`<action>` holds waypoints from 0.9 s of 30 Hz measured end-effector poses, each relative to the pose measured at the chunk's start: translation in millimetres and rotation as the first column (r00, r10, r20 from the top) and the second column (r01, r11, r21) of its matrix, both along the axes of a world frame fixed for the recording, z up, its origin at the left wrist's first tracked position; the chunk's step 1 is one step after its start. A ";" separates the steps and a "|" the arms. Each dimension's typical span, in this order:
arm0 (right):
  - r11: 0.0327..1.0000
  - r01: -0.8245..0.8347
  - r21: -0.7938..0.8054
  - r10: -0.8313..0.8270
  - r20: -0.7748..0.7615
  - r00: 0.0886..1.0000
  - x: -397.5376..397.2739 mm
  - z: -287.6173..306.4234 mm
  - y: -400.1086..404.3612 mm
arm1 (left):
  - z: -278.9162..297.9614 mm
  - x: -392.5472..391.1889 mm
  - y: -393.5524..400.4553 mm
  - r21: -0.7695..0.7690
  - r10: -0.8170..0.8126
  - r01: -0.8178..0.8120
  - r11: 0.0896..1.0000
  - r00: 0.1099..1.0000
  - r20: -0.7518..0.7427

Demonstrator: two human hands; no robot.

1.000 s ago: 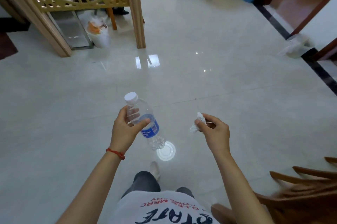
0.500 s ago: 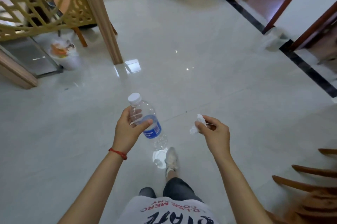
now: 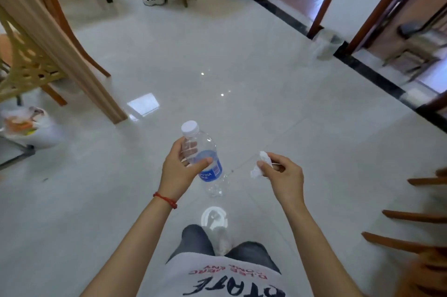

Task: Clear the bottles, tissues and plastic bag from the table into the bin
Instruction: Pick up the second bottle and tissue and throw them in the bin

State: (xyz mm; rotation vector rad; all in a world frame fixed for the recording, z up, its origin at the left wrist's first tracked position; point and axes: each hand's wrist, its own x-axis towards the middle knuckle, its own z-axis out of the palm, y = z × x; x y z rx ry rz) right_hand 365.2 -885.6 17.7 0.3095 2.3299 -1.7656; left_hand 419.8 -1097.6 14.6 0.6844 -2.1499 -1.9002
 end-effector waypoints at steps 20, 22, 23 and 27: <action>0.700 0.714 -0.006 -0.714 0.024 0.700 -28.7 -10.4 28.2 | -6.5 -191.7 33.6 -0.044 -0.699 0.701 0.712 0.713 0.063; 0.665 0.747 0.001 -0.747 0.018 0.665 -37.2 -11.9 40.0 | -9.0 -206.7 48.7 -0.038 -0.730 0.733 0.680 0.680 0.066; 0.650 0.760 0.005 -0.760 0.015 0.650 -42.7 -13.0 46.6 | -9.9 -215.0 57.1 -0.042 -0.744 0.747 0.663 0.665 0.069; 0.620 0.784 0.020 -0.785 0.011 0.620 -75.8 -17.5 79.1 | -13.2 -257.3 96.0 -0.055 -0.780 0.783 0.619 0.622 0.069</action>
